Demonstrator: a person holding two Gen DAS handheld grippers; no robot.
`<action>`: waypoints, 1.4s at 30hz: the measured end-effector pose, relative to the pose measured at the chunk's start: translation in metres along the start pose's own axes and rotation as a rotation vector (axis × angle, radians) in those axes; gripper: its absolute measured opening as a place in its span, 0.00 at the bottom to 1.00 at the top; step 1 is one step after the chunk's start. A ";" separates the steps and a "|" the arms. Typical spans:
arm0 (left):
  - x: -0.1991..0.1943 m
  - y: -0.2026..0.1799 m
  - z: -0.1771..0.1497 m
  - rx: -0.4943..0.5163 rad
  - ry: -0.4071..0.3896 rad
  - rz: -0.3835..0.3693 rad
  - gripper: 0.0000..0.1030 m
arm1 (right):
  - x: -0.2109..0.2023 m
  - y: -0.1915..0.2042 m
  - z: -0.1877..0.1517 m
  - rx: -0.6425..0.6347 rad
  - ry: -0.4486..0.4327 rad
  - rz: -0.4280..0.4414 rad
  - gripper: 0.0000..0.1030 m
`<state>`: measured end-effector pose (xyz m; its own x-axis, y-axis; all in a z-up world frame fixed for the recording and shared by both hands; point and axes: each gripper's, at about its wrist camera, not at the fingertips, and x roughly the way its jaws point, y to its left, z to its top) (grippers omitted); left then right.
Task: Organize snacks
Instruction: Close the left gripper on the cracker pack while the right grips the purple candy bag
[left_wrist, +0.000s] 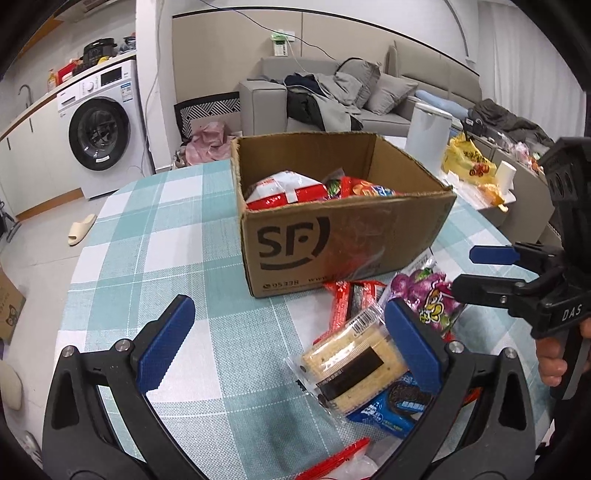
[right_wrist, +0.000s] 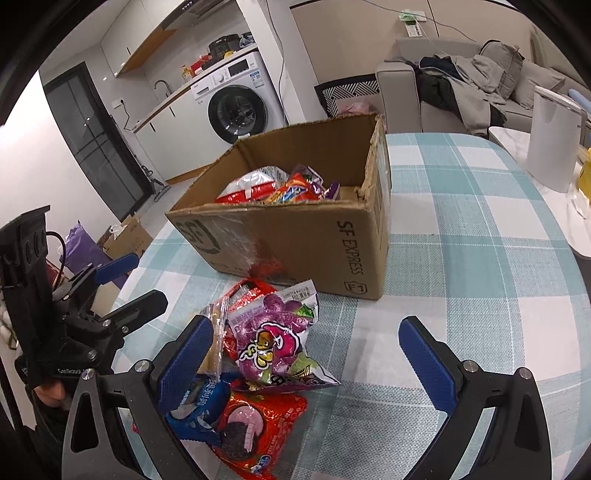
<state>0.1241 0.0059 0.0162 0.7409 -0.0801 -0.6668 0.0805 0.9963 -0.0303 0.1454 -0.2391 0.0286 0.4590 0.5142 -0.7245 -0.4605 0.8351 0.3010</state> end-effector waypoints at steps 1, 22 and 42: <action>0.002 -0.001 0.000 0.009 0.006 -0.008 0.99 | 0.002 0.001 -0.001 -0.001 0.006 0.001 0.99; 0.027 -0.013 -0.017 0.071 0.124 -0.086 0.99 | 0.038 0.014 -0.016 -0.090 0.088 -0.047 0.96; 0.050 -0.030 -0.037 0.157 0.196 -0.087 0.99 | 0.053 0.025 -0.021 -0.085 0.099 -0.020 0.73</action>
<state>0.1342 -0.0270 -0.0437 0.5845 -0.1430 -0.7987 0.2521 0.9676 0.0112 0.1419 -0.1954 -0.0153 0.3938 0.4724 -0.7885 -0.5168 0.8232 0.2351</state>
